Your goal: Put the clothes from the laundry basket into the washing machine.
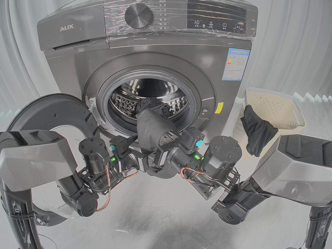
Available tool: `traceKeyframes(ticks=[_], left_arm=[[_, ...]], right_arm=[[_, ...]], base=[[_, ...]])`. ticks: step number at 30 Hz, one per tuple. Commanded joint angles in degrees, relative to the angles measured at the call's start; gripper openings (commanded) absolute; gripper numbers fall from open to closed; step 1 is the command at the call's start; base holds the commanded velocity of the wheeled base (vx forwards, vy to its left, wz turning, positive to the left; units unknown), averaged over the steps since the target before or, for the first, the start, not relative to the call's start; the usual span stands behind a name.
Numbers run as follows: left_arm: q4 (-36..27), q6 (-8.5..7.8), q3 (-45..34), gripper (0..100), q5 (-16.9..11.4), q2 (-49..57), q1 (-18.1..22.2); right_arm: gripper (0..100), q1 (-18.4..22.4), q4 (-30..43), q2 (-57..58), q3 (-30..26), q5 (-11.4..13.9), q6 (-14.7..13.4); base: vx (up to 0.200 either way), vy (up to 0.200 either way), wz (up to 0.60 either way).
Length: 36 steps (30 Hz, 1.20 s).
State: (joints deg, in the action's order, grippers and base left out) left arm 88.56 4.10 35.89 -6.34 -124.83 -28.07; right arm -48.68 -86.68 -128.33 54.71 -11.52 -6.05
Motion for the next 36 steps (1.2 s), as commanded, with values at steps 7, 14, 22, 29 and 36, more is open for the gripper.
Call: traceKeyframes(ticks=[7, 14, 22, 29, 36], left_arm=[[0.0, -0.05, 2.8, 0, -0.2, -1.9, 0.3], [0.0, 0.03, 3.7, 0, -0.1, -2.3, 0.7], [0.0, 0.47, 3.8, 0, 0.1, -1.7, 0.7], [0.1, 0.83, 1.8, 0, 0.4, 1.6, 0.6], [0.3, 1.44, 0.1, 0, 0.5, 2.9, 0.6]], right_arm=[[0, -0.8, -0.2, -0.5, -0.3, -0.1, 0.0], [0, -0.8, -0.4, -0.2, -0.7, -0.1, -0.1], [0, -0.7, -0.9, 0.4, -2.8, -0.1, -0.1], [0, -0.1, -0.7, -0.1, -3.1, -0.7, -0.3], [100, -0.5, -0.7, 0.1, -3.6, -0.6, -0.8]], base=[[0.000, 0.000, 0.00], [0.000, 0.000, 0.00], [0.000, 0.000, 0.00], [0.000, 0.000, 0.00], [0.000, 0.000, 0.00]])
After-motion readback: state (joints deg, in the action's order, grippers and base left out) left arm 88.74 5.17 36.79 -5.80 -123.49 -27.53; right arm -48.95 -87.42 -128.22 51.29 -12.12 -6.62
